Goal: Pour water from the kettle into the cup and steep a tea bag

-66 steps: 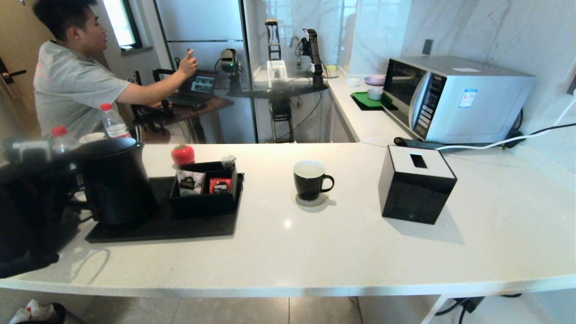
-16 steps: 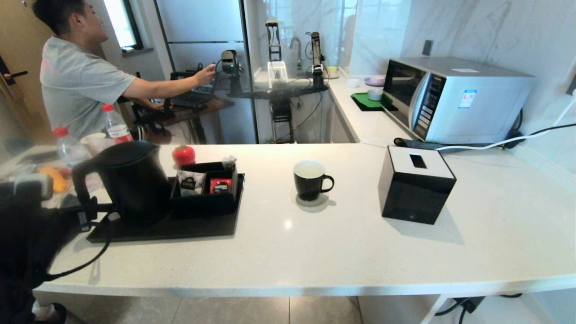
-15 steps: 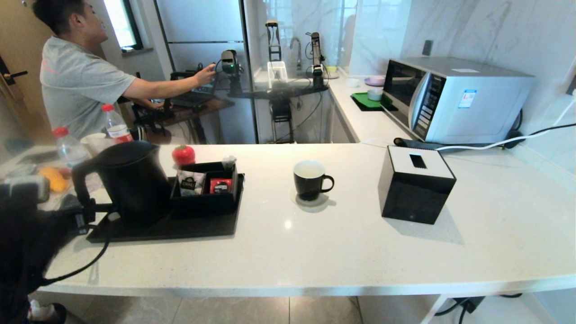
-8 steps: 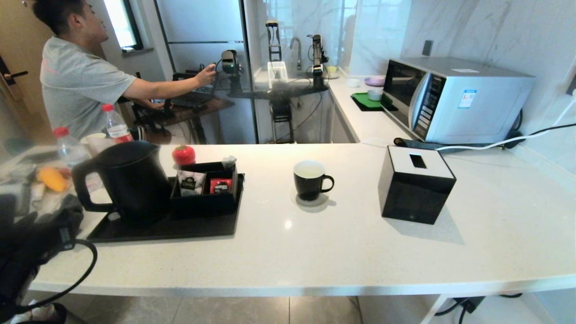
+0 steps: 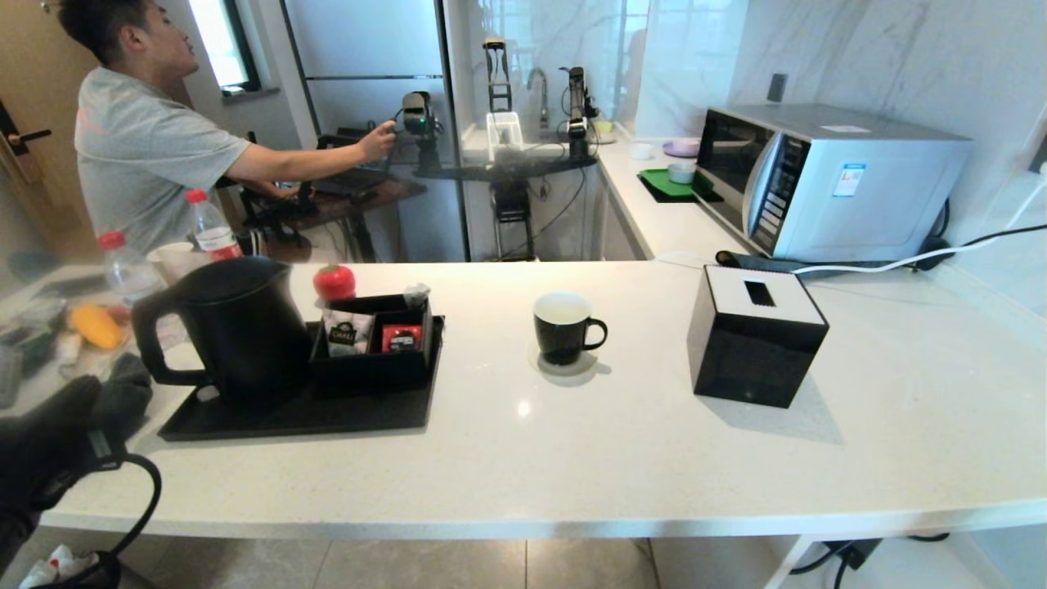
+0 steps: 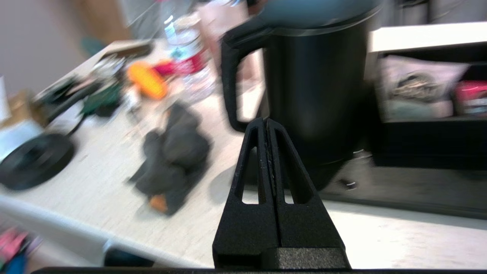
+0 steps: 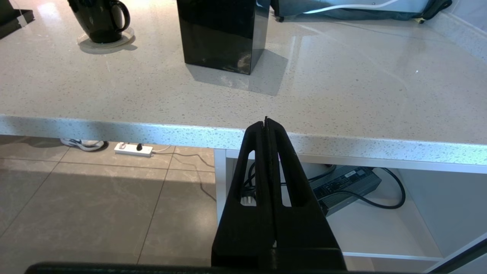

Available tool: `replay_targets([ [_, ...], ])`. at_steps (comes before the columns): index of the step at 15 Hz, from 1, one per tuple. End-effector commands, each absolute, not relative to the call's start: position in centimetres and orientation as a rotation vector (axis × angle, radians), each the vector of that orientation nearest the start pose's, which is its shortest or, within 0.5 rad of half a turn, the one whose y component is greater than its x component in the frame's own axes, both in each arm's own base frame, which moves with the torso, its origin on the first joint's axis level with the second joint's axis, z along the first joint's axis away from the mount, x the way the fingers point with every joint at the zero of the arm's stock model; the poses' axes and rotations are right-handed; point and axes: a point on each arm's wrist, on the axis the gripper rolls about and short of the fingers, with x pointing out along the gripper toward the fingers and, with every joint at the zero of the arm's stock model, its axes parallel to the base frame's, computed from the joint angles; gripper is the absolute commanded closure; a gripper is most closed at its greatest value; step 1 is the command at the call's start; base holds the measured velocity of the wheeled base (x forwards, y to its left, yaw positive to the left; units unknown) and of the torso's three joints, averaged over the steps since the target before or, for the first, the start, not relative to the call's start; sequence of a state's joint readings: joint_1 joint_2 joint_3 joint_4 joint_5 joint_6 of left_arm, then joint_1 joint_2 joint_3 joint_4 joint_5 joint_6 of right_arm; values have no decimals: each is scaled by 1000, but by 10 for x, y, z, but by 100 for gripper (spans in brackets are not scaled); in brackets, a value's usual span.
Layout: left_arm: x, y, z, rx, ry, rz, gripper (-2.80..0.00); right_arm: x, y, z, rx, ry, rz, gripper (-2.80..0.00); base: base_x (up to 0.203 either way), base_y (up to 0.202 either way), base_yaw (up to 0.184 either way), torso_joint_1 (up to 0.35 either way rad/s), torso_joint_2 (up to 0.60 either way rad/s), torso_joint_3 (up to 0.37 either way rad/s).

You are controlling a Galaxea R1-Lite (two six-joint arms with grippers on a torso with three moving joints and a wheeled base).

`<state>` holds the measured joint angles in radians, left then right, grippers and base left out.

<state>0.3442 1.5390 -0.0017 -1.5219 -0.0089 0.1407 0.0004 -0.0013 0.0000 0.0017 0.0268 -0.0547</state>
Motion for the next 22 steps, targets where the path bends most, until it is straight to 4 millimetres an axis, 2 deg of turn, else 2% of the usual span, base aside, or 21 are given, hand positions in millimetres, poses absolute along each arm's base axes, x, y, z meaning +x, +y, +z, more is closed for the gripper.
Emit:
replay_targets([
  [1,164,52,133,146,-14,262,0,-23,1,75,-55,1,28,0,0,0,0,0,0,0],
  [6,170,18,146,86,-101,27,0,-23,1,75,-55,1,28,0,0,0,0,0,0,0],
  [10,173,-3,174,50,-166,-98,0,-23,1,75,-55,1,28,0,0,0,0,0,0,0],
  [13,163,-10,194,37,-53,-144,0,-23,1,75,-55,1,29,0,0,0,0,0,0,0],
  [18,151,-19,249,34,137,-208,0,-23,1,75,-55,1,29,0,0,0,0,0,0,0],
  [22,164,-25,262,40,305,-242,0,-23,1,75,-55,1,29,0,0,0,0,0,0,0],
])
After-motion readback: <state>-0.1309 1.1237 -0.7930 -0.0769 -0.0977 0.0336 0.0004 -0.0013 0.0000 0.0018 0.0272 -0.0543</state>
